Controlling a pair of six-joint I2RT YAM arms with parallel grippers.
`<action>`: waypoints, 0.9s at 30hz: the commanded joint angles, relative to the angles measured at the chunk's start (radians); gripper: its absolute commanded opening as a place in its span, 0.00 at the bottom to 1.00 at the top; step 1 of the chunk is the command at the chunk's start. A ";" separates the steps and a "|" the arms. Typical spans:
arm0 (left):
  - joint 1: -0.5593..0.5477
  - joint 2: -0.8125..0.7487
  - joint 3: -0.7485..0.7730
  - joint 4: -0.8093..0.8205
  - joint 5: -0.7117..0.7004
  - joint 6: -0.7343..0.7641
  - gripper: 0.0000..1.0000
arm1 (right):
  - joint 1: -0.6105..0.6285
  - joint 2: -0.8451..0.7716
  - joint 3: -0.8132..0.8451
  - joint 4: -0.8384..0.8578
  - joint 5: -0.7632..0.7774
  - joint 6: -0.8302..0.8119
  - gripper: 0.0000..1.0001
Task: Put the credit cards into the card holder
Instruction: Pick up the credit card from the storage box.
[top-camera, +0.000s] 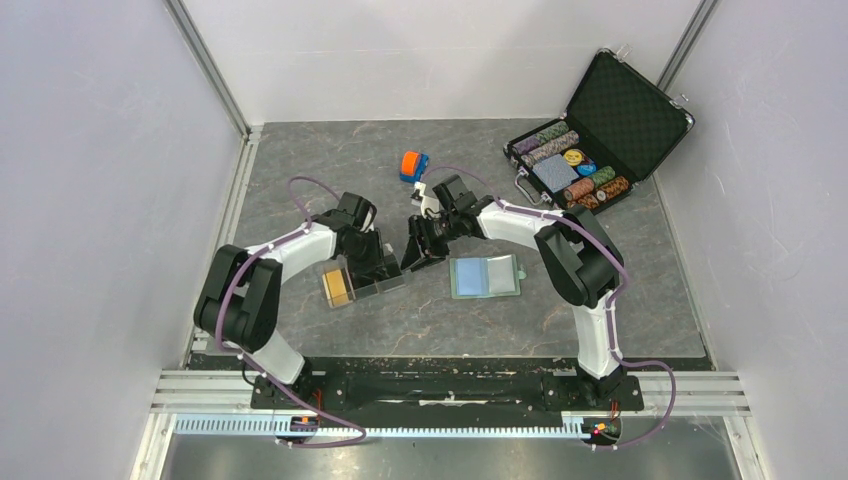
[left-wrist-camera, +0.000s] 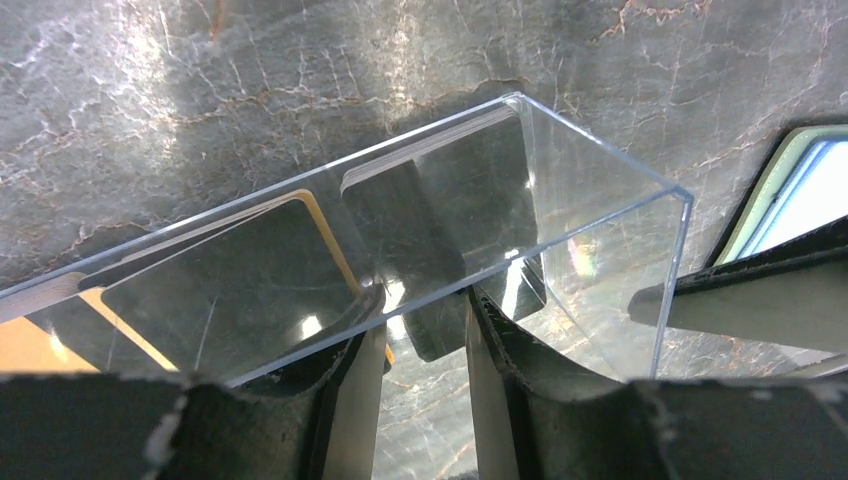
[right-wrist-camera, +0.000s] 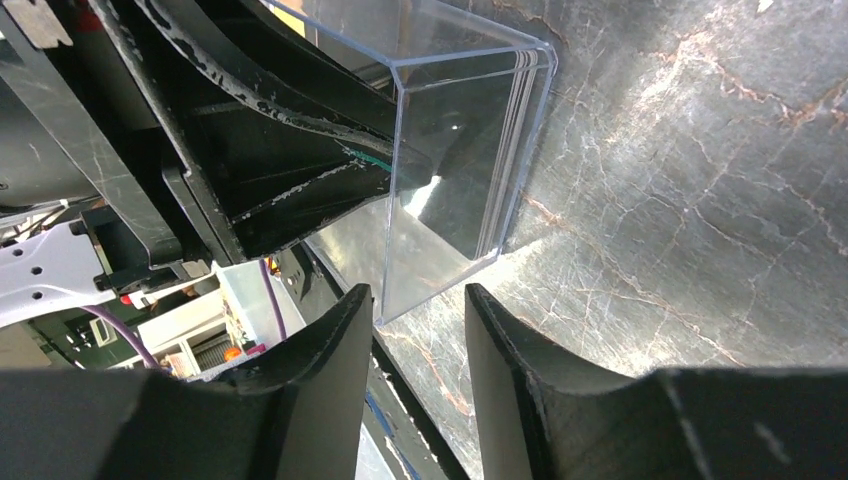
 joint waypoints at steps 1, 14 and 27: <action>0.004 0.055 0.013 0.014 -0.030 -0.033 0.41 | 0.006 0.012 0.020 0.009 -0.024 -0.015 0.40; 0.000 0.033 0.048 0.052 0.026 -0.028 0.03 | 0.010 -0.002 0.012 0.009 -0.031 -0.005 0.27; -0.046 0.065 0.138 -0.084 -0.038 0.065 0.08 | 0.029 -0.040 -0.002 0.009 -0.043 0.032 0.25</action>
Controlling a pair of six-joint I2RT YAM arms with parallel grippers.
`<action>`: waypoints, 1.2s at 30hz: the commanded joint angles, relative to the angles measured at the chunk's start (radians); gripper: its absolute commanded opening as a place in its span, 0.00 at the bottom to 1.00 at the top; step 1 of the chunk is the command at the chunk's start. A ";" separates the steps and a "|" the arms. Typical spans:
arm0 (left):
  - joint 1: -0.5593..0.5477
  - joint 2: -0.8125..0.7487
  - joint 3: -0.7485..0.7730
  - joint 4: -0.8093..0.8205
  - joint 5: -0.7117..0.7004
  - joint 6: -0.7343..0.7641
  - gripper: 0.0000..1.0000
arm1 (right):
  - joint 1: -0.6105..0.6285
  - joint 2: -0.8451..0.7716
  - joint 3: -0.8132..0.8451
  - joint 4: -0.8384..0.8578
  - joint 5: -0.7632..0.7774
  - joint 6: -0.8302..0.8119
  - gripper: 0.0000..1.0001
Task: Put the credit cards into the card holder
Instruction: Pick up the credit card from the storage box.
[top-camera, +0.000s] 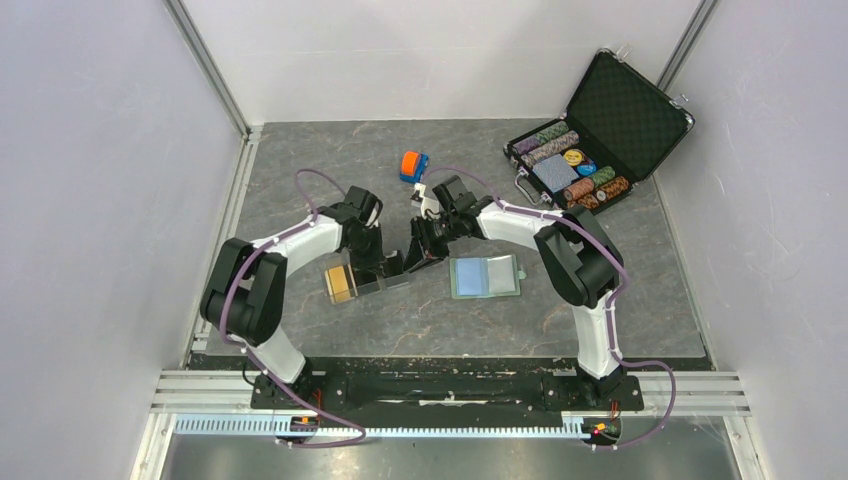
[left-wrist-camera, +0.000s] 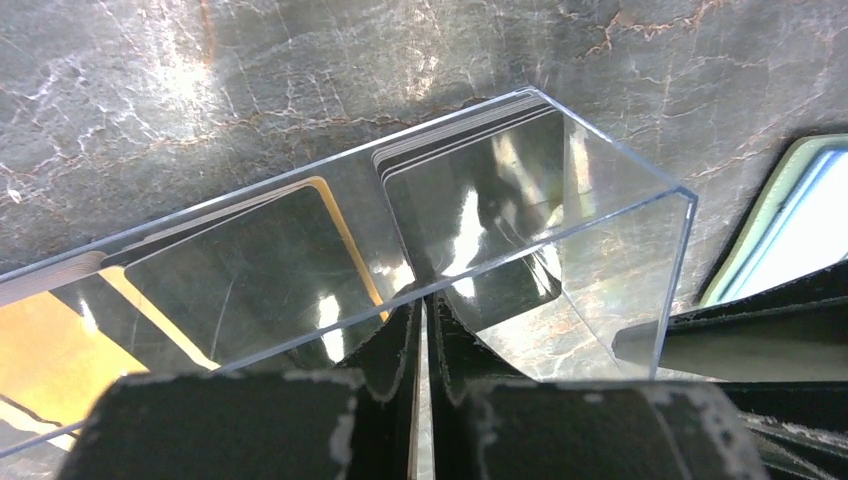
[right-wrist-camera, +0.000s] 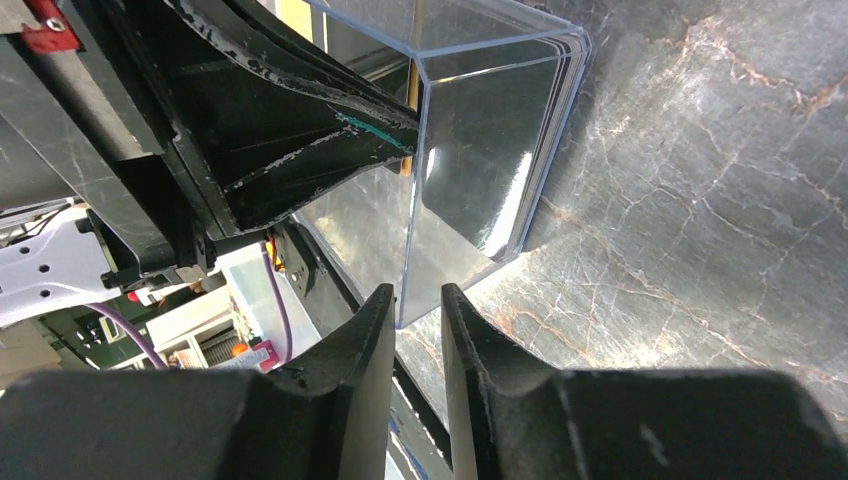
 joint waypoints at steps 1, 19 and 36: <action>-0.026 0.029 0.070 -0.033 -0.010 0.062 0.08 | 0.028 -0.046 -0.006 0.017 -0.035 0.030 0.25; -0.079 0.048 0.161 -0.119 -0.017 0.115 0.06 | 0.039 -0.066 -0.019 0.017 -0.049 0.044 0.24; -0.088 0.056 0.187 -0.158 0.046 0.138 0.18 | 0.039 -0.062 -0.023 0.016 -0.047 0.030 0.24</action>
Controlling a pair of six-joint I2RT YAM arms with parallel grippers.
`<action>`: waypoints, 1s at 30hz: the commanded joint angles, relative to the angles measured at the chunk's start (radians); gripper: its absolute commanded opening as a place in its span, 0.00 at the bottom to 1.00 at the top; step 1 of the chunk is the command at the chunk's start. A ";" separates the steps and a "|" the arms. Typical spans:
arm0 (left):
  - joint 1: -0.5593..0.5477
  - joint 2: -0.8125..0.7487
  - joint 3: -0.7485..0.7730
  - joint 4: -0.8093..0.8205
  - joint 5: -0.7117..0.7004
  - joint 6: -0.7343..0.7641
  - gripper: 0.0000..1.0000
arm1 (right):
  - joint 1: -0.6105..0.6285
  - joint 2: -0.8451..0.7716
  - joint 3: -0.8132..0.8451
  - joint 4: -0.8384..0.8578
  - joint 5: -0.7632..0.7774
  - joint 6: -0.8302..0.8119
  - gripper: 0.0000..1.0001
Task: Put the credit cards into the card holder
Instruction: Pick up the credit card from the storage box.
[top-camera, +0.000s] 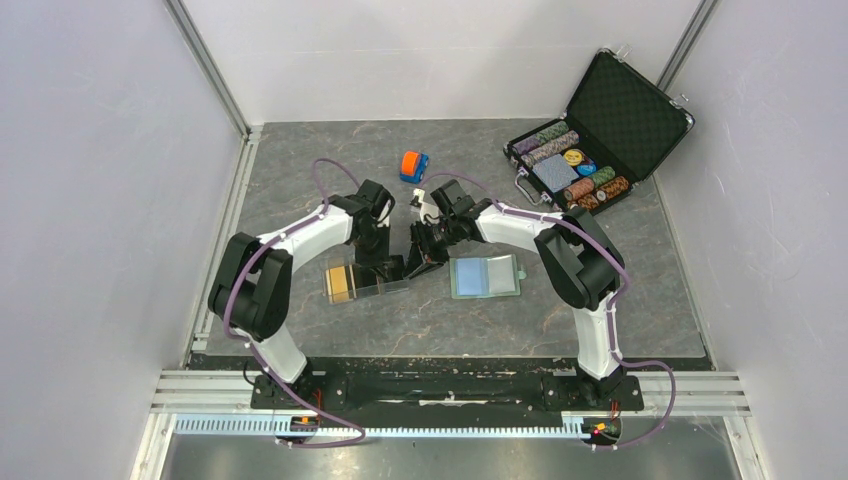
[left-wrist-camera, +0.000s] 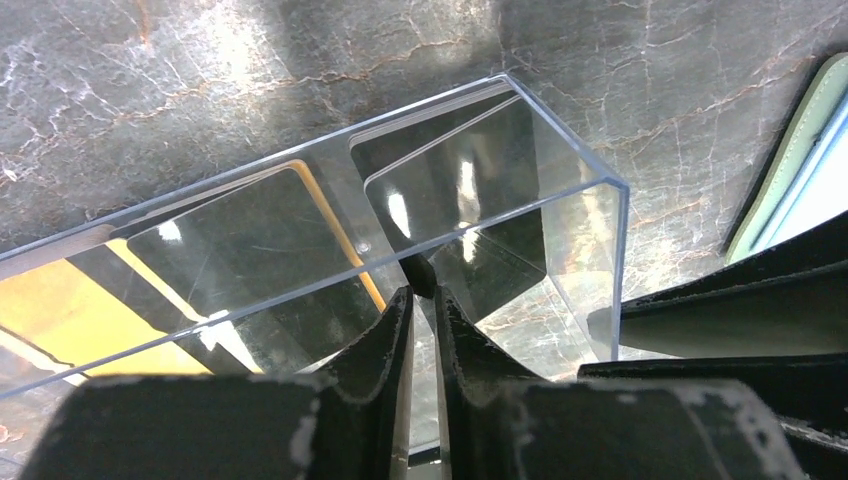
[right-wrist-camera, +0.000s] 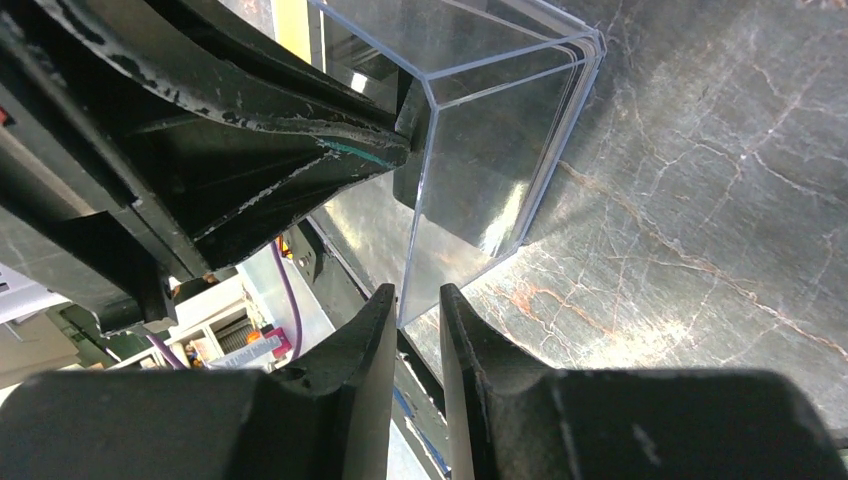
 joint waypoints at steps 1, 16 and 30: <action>-0.025 0.008 0.056 0.028 0.088 0.040 0.17 | 0.020 -0.048 -0.005 0.045 -0.043 0.001 0.24; -0.021 -0.061 -0.019 0.184 0.214 -0.077 0.20 | 0.020 -0.049 -0.014 0.048 -0.041 -0.012 0.24; -0.020 -0.030 -0.062 0.181 0.171 -0.079 0.12 | 0.016 -0.061 -0.019 0.046 -0.035 -0.023 0.24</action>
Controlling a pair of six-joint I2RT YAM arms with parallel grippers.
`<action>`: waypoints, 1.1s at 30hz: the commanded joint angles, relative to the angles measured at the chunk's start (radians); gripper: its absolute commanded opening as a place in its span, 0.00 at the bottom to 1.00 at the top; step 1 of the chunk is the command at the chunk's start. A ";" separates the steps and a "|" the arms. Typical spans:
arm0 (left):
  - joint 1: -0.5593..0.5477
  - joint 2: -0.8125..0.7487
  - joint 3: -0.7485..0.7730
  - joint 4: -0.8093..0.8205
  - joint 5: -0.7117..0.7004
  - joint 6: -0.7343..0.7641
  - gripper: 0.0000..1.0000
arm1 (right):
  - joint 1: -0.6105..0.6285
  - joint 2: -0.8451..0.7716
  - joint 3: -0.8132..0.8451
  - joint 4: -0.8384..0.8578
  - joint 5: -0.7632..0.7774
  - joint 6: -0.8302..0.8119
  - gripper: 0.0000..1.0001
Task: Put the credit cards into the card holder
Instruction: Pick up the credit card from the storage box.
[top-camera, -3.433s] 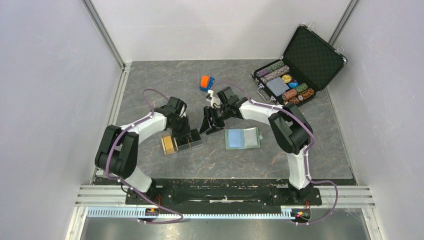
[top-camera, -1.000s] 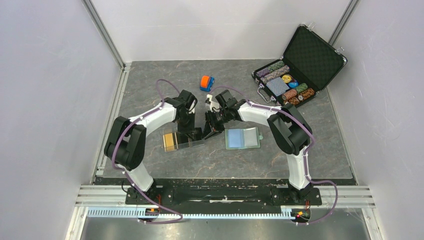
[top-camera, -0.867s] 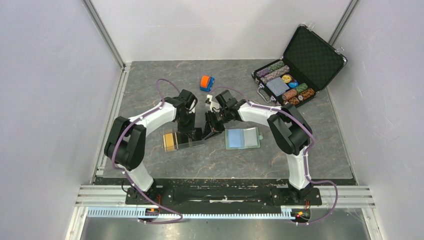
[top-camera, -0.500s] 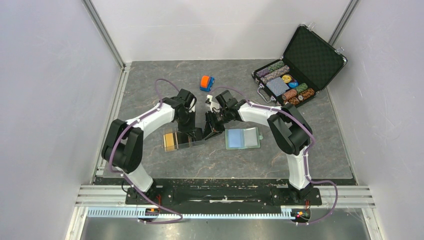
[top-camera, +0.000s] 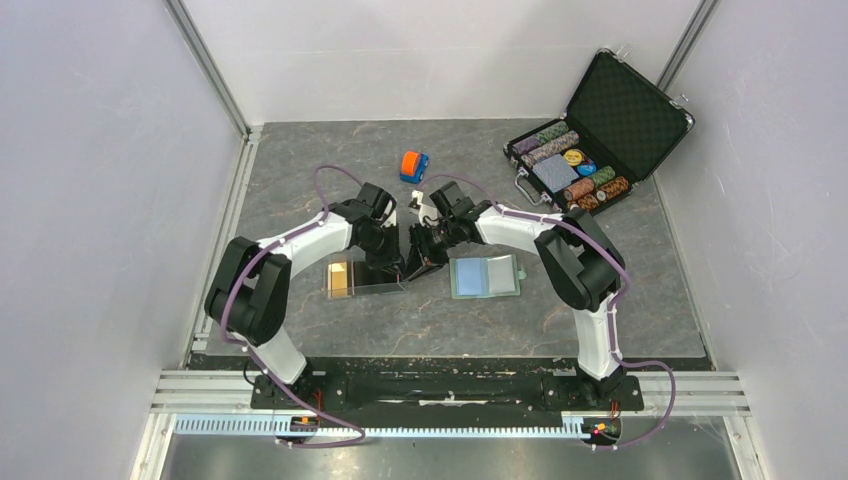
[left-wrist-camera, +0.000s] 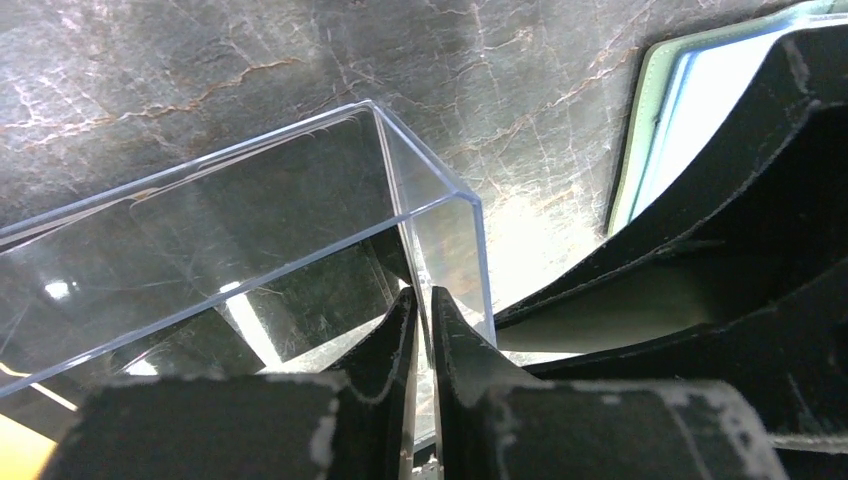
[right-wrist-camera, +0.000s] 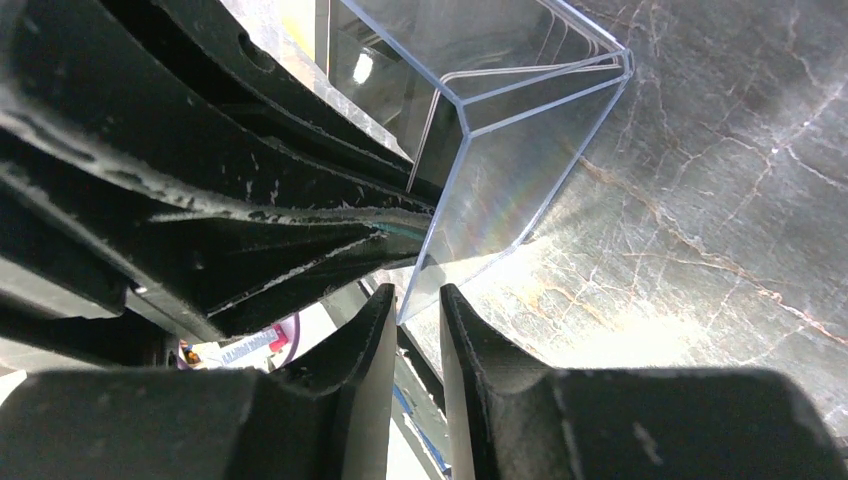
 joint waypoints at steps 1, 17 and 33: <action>-0.004 -0.003 0.002 0.009 -0.015 -0.024 0.10 | 0.007 -0.053 -0.006 0.041 -0.026 -0.015 0.25; 0.024 -0.050 0.042 -0.116 -0.112 0.056 0.39 | 0.007 -0.057 -0.009 0.040 -0.016 -0.029 0.38; 0.023 0.117 0.075 -0.144 -0.147 0.122 0.38 | 0.008 -0.044 -0.002 0.040 -0.025 -0.034 0.39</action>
